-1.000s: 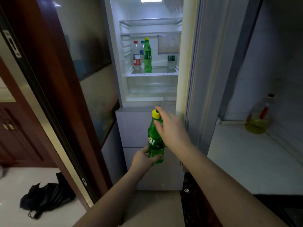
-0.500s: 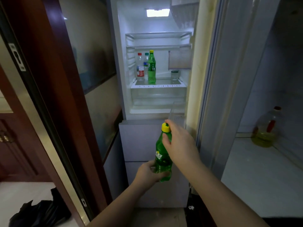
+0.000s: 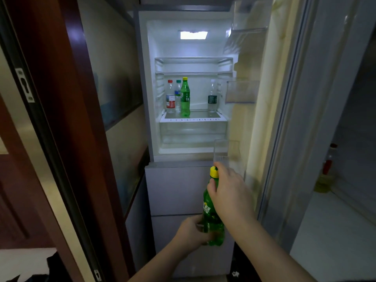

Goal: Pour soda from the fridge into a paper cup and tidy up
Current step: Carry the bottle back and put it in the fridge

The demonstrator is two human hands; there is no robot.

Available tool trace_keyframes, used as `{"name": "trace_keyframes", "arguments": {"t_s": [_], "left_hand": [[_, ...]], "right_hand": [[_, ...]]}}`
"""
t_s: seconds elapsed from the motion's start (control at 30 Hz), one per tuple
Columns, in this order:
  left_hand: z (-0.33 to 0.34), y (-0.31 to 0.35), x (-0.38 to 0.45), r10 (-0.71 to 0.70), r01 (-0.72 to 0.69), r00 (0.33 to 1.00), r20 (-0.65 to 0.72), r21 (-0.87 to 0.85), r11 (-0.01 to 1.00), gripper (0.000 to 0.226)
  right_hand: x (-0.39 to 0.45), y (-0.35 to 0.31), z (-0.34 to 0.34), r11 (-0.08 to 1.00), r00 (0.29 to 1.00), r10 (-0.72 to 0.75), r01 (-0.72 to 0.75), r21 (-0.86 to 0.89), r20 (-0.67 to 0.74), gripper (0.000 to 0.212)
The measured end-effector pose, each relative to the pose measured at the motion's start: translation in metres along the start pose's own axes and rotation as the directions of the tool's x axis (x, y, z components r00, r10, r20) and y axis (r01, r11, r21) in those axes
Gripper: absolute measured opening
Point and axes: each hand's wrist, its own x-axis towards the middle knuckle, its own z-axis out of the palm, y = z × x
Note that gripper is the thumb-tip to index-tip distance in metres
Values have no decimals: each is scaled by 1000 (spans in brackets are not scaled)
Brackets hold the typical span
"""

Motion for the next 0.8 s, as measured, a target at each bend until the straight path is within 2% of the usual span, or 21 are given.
{"name": "trace_keyframes", "arguments": {"t_s": [0.4, 0.8], "left_hand": [[-23, 2, 11, 13, -13, 1000, -17, 41, 999, 35], [-10, 3, 41, 46, -45, 998, 46, -15, 999, 40]], "right_hand": [[22, -8, 9, 999, 1000, -6, 5, 33, 24, 42], [31, 3, 15, 999, 999, 39, -39, -11, -34, 35]]}}
